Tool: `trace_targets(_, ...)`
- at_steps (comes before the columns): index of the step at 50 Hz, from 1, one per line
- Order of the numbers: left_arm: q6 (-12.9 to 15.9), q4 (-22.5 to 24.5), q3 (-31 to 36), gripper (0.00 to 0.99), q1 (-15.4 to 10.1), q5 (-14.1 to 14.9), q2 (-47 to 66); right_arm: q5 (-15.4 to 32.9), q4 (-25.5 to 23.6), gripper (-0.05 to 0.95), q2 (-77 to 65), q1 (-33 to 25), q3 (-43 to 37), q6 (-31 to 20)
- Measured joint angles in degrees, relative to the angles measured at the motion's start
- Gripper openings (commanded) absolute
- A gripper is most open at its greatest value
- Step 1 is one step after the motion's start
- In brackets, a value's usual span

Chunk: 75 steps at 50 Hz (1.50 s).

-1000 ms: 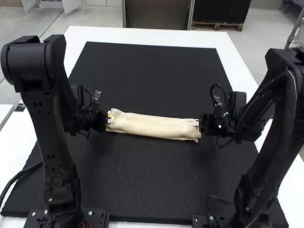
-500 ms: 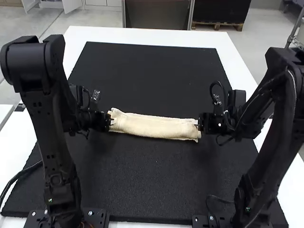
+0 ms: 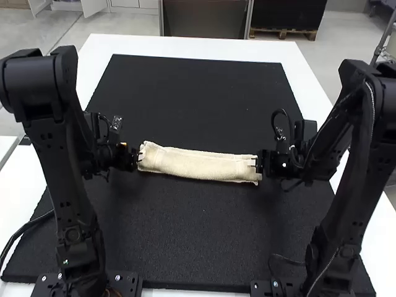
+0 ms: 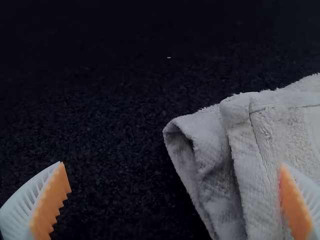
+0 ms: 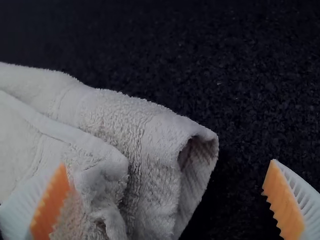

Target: Fold the towel.

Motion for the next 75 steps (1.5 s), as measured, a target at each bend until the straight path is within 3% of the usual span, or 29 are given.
trace_targets(65, -0.02, 0.24, -0.04, 0.961, 0.09, 2.14, 0.0, -0.66, -3.34, 0.9, -3.82, 2.54, 0.31, 1.33)
trace_targets(75, -0.02, 0.28, -0.15, 0.961, 0.09, 2.19, 0.0, -0.68, -3.65, 0.82, -3.82, 2.54, 0.31, 1.62)
